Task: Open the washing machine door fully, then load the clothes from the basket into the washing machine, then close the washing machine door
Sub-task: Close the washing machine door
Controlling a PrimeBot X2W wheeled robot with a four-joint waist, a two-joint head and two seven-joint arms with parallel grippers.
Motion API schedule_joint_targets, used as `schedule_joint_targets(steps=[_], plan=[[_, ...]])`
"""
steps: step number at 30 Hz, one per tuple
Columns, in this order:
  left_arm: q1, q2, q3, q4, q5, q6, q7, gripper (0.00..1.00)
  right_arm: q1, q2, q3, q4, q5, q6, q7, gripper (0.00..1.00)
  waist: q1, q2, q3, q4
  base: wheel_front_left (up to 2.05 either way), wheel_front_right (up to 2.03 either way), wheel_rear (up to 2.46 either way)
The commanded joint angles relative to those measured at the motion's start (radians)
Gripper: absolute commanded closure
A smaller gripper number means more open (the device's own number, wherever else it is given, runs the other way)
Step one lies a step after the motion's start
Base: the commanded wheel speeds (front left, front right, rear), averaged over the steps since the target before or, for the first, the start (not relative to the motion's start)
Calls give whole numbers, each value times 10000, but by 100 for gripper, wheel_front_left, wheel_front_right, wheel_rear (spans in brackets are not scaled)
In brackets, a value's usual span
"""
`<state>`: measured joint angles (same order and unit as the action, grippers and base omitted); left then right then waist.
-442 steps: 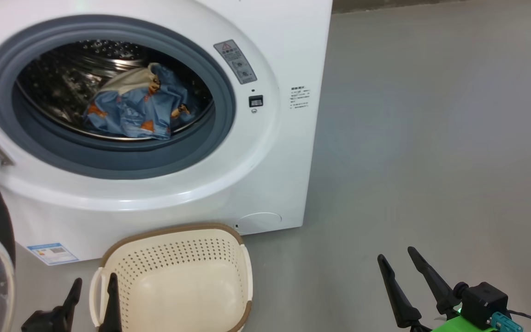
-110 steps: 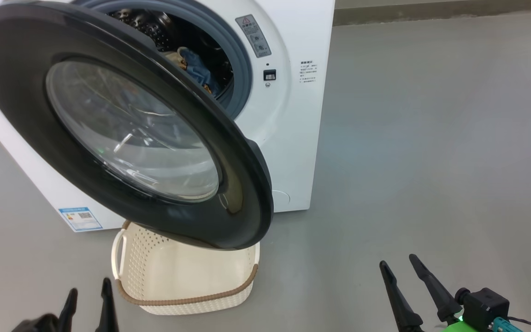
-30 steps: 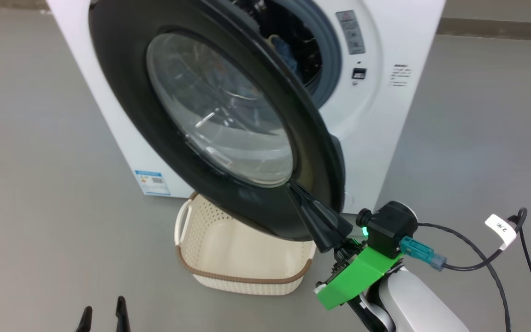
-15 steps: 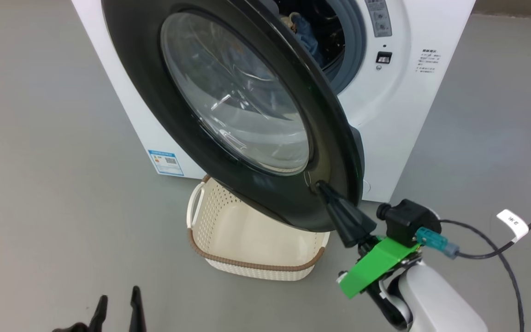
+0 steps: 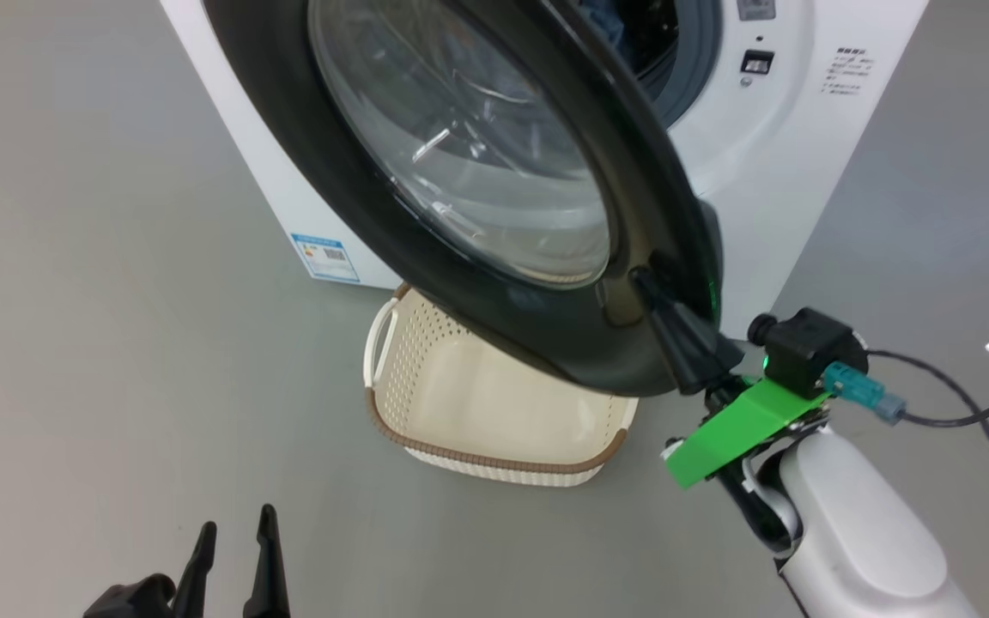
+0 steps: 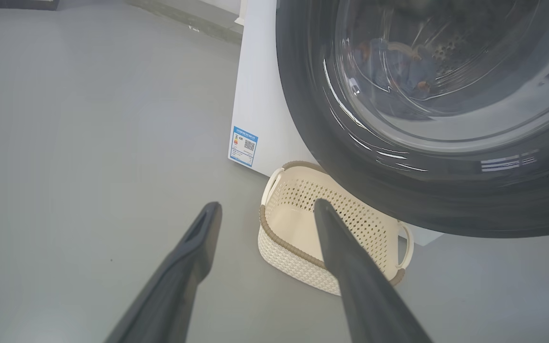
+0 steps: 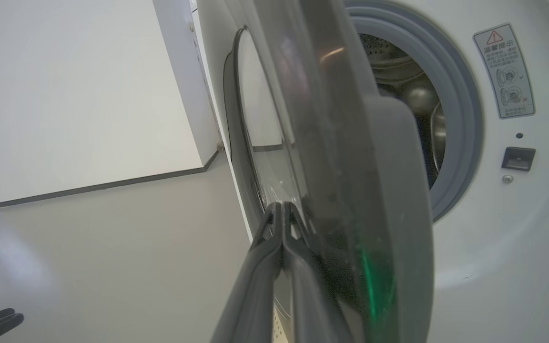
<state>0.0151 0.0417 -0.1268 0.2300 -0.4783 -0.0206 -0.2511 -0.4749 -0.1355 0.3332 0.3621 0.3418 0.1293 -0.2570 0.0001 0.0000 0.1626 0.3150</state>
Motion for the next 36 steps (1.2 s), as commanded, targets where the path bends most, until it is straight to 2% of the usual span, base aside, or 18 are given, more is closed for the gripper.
schedule_joint_targets(steps=[1,10,20,36], plan=[[-366,85,269,-178,-101,63,-107,0,-350,-5,-11,-251,-134,14,-48,100,-1,0,198,110,0,0,0],[-654,85,-2,-266,-327,89,-107,0,-1106,-287,-358,-339,-321,14,-48,100,-1,0,916,202,0,0,0],[-1026,85,-452,-335,-521,85,-107,0,-2221,-892,-551,-343,-560,14,-48,100,-1,0,1766,301,0,0,0],[-1213,85,-780,-309,-552,87,-107,0,-3421,-1637,-950,168,-877,14,-48,100,-1,0,2331,491,0,0,0]])
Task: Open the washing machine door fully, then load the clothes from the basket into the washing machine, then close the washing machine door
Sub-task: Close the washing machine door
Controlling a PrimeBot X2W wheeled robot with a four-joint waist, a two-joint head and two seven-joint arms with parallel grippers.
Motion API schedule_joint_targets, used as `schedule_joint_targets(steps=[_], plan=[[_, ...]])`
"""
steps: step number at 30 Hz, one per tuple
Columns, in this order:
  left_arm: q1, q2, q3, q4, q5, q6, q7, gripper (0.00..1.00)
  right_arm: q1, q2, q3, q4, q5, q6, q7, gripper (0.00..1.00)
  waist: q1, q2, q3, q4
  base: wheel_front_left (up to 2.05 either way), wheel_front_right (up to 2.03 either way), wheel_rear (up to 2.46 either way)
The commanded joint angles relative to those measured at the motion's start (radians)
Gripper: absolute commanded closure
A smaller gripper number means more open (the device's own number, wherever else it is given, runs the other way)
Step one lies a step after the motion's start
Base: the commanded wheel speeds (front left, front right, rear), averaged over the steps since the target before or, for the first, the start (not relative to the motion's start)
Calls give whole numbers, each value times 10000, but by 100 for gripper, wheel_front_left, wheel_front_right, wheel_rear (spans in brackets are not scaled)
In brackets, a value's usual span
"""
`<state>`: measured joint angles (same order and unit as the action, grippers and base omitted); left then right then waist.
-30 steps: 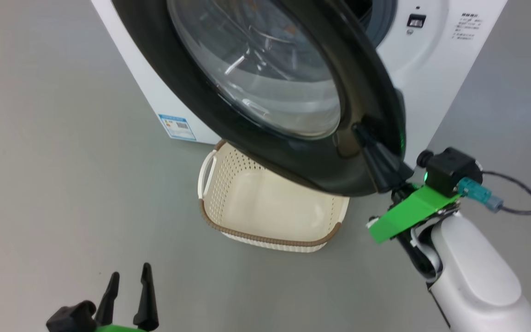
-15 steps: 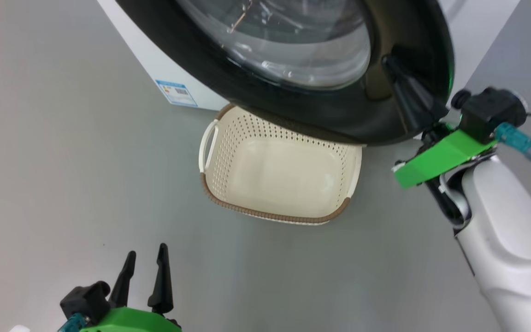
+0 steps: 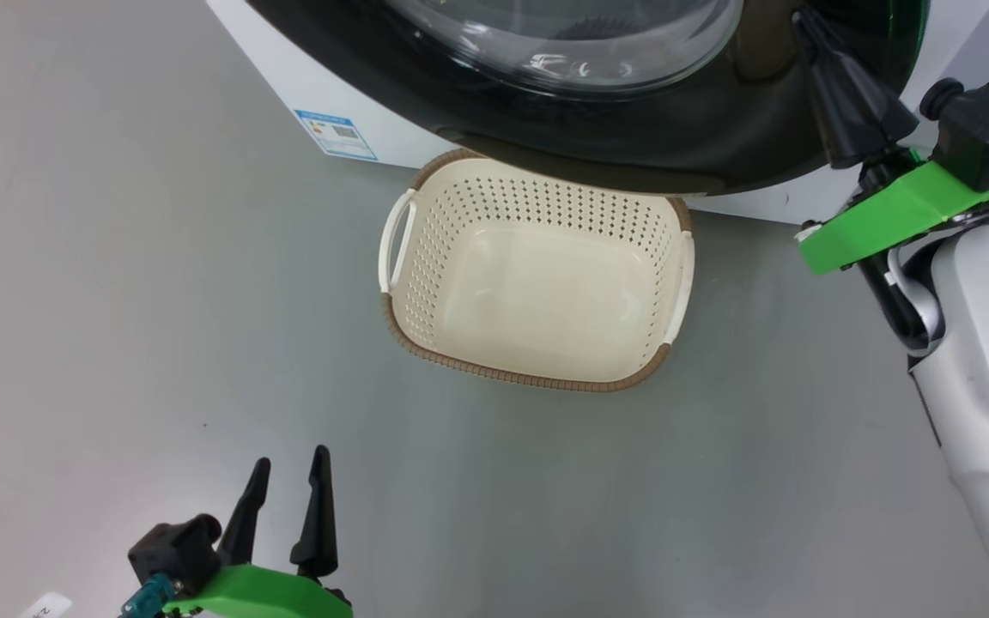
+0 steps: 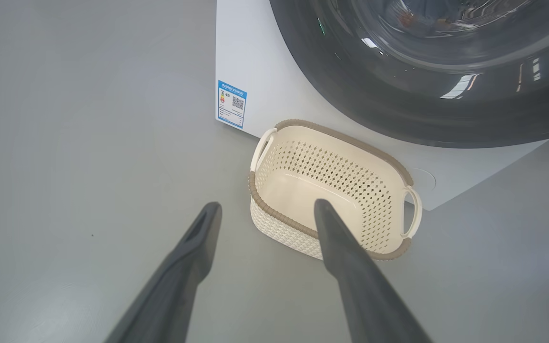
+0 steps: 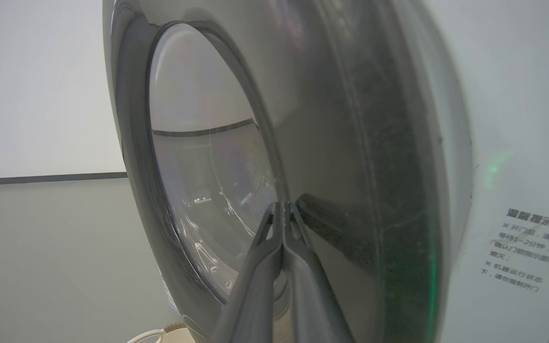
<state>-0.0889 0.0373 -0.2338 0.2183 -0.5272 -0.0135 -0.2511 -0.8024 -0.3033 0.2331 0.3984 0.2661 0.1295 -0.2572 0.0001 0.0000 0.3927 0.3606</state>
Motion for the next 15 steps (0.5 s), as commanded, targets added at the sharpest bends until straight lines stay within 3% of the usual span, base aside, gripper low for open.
schedule_joint_targets(steps=[1,9,15], plan=[[-172,129,273,-185,-53,5,-107,0,-219,-2,41,-149,-164,12,-46,100,-1,0,43,59,0,0,0],[-154,129,68,-107,-47,-46,-107,0,-885,-428,132,462,-440,12,-46,100,-1,0,106,357,0,0,0],[-110,129,-120,-49,-40,-94,-107,0,-1756,-691,-565,1009,-836,12,-46,100,-1,0,203,518,0,0,0]])
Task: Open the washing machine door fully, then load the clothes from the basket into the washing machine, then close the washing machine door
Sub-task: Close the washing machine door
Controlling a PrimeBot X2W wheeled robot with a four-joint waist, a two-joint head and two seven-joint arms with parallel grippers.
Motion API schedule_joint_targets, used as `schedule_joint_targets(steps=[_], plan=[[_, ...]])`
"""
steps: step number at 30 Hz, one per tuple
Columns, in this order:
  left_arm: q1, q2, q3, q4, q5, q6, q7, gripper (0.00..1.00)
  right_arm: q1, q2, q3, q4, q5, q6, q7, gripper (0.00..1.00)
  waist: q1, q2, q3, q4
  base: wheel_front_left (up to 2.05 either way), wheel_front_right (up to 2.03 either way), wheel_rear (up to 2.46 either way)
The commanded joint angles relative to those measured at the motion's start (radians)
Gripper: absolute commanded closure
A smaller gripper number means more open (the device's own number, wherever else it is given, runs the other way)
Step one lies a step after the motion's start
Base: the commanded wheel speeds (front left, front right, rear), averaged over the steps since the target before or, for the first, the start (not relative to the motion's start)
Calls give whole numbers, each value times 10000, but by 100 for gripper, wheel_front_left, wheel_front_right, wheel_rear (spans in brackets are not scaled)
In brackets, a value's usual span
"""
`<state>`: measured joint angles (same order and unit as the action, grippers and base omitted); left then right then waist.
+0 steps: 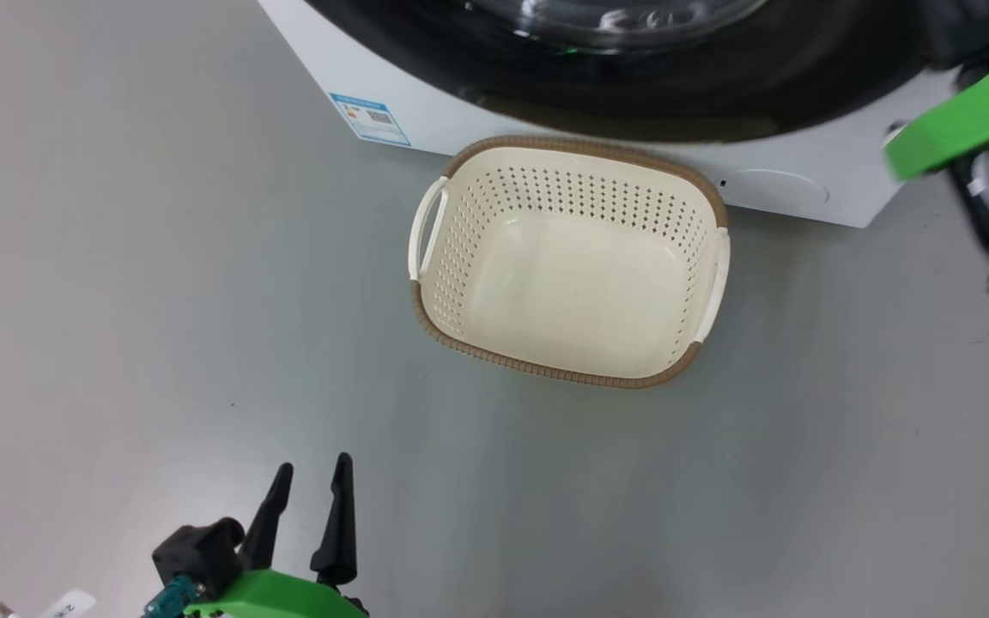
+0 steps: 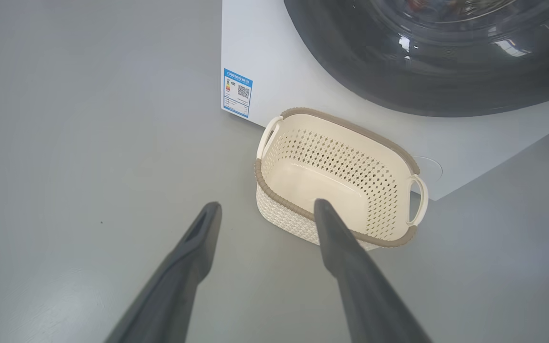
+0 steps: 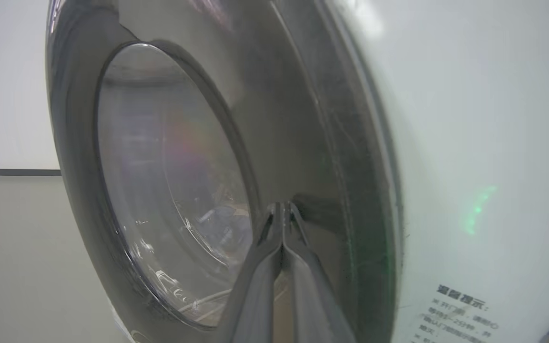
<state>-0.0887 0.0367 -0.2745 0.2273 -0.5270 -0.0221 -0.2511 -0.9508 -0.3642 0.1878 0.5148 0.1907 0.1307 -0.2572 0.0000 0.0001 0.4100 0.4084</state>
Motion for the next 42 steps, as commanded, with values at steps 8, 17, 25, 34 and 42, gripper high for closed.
schedule_joint_targets(steps=[8,17,25,34,42], plan=[[-73,135,166,-96,-60,18,-107,0,-796,28,-1006,508,-750,0,-46,100,0,-1,-37,146,0,0,0],[-19,135,616,-41,49,-67,-107,0,526,498,-996,-379,-420,0,-46,100,0,-1,-810,-237,0,0,0],[173,135,1378,336,362,-386,-107,0,3258,1133,-1356,-2345,145,0,-46,0,0,-1,-2008,-1245,0,0,0],[817,135,2343,239,879,-671,-107,0,5931,1698,-1421,-3626,287,0,-46,0,0,-1,-3185,-2596,0,0,0],[1478,135,2963,7,1276,-593,-107,0,7568,2150,-1609,-4323,399,0,-46,0,0,-1,-3929,-3635,0,0,0]])
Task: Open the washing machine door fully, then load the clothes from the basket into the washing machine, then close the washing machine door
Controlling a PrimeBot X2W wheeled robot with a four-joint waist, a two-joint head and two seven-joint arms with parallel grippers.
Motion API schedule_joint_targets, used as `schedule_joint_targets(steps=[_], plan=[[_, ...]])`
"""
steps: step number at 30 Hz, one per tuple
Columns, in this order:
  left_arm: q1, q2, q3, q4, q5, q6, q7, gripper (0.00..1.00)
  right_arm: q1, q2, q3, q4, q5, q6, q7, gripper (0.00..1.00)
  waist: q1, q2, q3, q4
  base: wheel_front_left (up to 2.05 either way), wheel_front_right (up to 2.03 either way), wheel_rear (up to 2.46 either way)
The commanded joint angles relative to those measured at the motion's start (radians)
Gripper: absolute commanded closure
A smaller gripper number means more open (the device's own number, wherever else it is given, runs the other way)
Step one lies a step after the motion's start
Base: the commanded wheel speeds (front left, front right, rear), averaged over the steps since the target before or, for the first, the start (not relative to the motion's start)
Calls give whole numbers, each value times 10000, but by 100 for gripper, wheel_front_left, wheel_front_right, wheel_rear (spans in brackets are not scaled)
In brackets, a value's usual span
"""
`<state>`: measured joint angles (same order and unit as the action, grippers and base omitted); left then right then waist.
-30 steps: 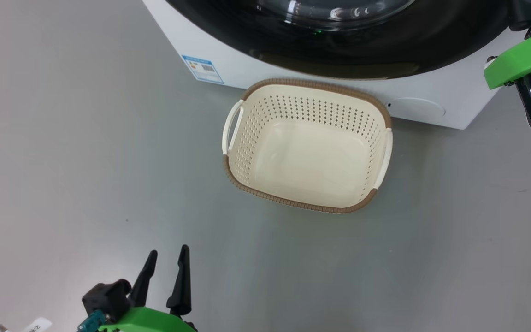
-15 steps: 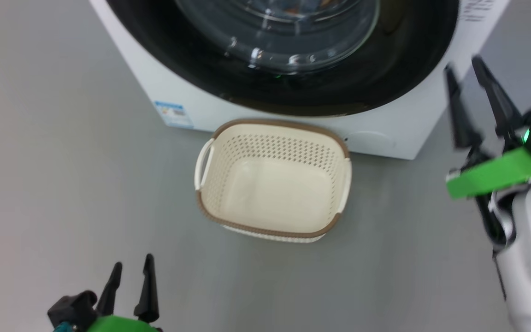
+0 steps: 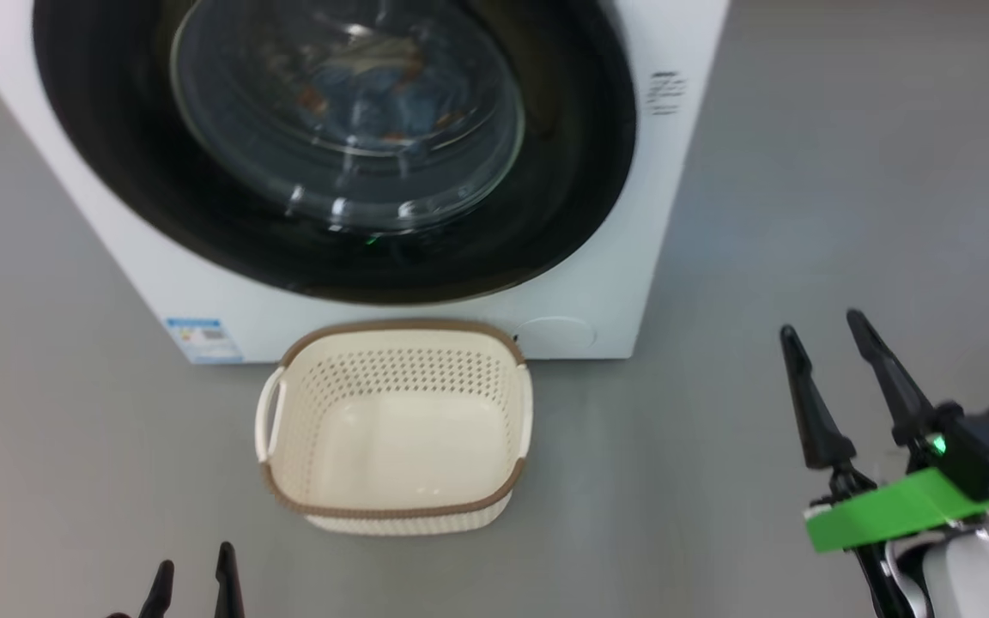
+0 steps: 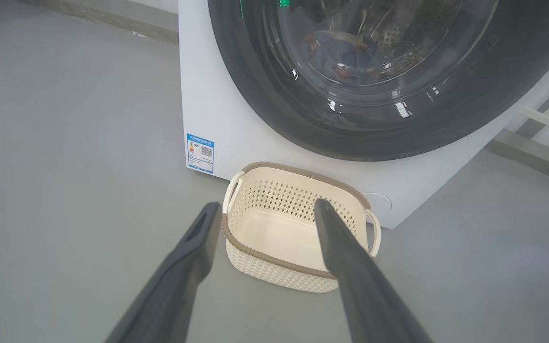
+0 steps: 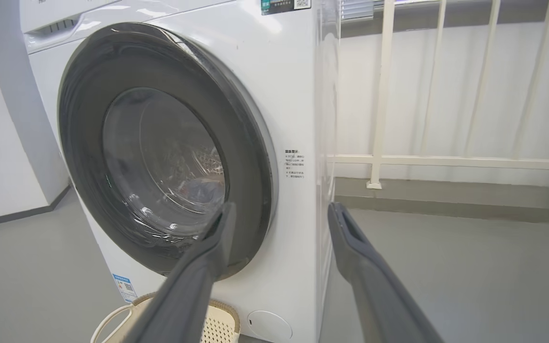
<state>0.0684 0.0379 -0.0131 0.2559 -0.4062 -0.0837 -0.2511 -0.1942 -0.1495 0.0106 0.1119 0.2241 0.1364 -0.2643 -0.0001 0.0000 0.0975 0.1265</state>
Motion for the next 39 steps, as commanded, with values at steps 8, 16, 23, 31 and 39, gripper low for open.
schedule_joint_targets(steps=[8,16,23,31,39], plan=[[80,123,484,-368,222,60,-107,0,1401,222,-437,-726,72,-57,25,0,1,0,-1187,-1045,0,0,0],[241,123,447,-429,269,87,-107,0,2370,493,-997,-694,-188,-57,25,0,1,0,-1433,-851,0,0,0],[392,123,489,-578,364,138,-107,0,2750,593,-1327,-301,-468,-57,25,0,1,0,-1524,-626,0,0,0],[496,123,587,-691,538,121,-107,0,2809,684,-1416,-193,-521,-57,25,0,1,0,-1537,-528,0,0,0],[510,123,632,-767,623,76,-107,0,2790,765,-1270,-117,-485,-57,25,0,1,0,-1468,-498,0,0,0]])
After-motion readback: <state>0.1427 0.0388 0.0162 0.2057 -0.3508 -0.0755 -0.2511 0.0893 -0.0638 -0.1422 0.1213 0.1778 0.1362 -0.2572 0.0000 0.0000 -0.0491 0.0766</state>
